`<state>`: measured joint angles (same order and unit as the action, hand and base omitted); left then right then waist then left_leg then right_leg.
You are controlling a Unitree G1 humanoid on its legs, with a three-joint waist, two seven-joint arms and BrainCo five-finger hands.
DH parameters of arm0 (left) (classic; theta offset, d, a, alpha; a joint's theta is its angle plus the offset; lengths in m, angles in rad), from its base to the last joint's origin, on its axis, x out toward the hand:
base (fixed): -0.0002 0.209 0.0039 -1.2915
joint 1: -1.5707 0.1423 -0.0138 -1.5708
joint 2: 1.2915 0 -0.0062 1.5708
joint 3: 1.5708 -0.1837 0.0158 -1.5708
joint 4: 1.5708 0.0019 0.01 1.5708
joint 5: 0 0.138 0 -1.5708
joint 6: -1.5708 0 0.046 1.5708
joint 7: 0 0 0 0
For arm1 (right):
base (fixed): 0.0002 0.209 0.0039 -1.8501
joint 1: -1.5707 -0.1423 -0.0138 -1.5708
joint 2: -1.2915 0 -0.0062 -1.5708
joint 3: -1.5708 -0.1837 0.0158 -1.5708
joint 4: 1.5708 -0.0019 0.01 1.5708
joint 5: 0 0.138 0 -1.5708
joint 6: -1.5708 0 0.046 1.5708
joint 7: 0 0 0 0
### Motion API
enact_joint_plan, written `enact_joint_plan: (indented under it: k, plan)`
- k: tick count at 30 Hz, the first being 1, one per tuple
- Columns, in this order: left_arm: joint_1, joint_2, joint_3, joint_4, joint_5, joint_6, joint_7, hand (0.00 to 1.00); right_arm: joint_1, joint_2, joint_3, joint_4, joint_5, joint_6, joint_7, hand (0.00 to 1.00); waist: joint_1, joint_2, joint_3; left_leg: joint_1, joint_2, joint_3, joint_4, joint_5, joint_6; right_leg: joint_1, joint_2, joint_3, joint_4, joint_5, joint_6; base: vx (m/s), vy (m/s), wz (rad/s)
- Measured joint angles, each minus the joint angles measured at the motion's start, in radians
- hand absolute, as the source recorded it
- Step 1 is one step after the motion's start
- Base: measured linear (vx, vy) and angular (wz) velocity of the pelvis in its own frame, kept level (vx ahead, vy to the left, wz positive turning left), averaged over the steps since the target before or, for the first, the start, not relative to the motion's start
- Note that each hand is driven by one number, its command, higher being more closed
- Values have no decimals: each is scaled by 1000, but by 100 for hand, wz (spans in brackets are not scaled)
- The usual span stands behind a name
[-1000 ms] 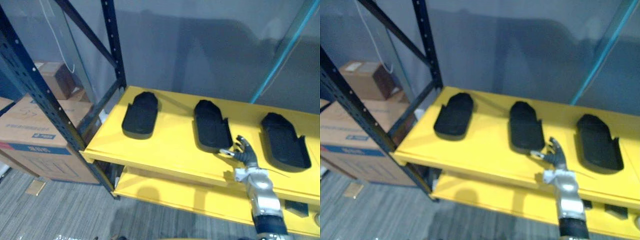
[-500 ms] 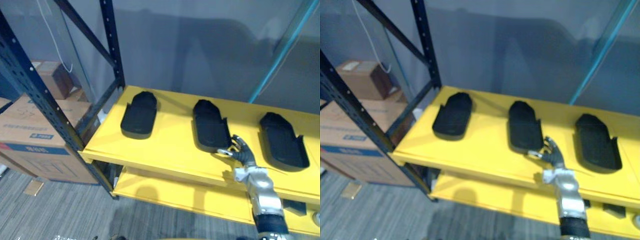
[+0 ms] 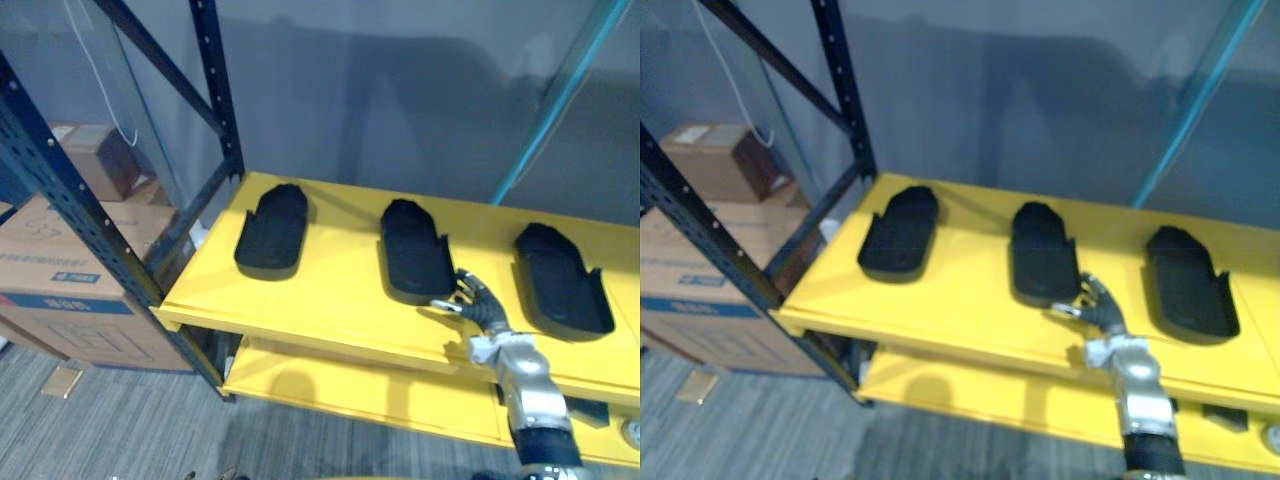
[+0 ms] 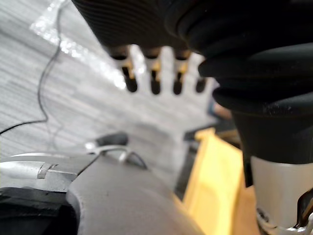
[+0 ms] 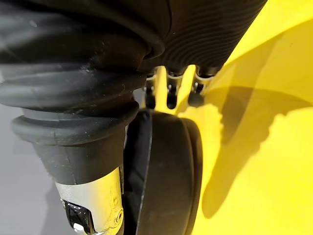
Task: Walk over and take plastic housings, then place them on the shelf
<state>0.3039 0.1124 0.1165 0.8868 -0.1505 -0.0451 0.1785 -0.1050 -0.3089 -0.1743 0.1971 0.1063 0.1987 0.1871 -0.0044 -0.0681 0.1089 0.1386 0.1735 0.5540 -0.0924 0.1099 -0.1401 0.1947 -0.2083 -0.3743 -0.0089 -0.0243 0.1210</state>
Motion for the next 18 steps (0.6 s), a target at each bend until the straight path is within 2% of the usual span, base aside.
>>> enact_joint_plan:
  k: [18]
  plan:
    - [0,1,-1,0,0,2,-2,0,0,-7,40,-31,9,26,74,0,-5,-1,-2,1,0,1,0,-1,0,0,0,2,0,0,0,0,0,0]
